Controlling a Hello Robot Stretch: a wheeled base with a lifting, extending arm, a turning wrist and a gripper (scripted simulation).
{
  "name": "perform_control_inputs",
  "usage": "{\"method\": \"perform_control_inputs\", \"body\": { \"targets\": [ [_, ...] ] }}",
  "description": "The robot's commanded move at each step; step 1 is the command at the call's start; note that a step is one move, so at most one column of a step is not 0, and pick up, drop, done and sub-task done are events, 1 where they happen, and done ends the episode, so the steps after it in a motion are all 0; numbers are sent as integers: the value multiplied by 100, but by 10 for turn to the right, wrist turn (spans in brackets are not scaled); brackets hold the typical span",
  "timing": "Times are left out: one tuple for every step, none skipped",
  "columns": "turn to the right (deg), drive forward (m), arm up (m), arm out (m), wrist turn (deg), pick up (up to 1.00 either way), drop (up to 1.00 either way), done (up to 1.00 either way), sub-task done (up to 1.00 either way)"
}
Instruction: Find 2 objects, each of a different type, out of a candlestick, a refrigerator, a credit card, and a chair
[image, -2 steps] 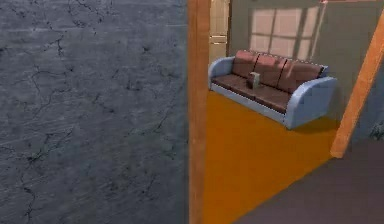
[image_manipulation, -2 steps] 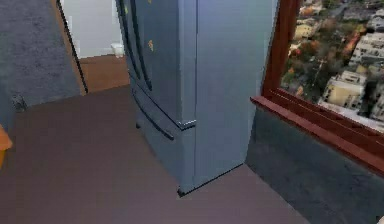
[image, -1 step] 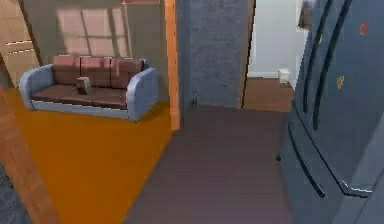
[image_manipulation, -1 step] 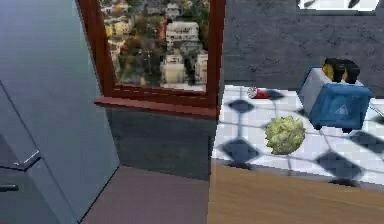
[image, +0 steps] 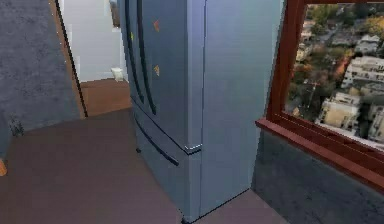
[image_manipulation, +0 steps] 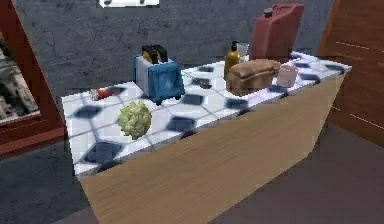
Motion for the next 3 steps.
{"method": "perform_control_inputs", "body": {
  "targets": [
    [90, 0, 0, 0, 0, 0, 0, 0, 0],
    [0, 40, 0, 0, 0, 0, 0, 0, 0],
    [-120, 0, 0, 0, 0, 0, 0, 0, 0]
  ]
}}
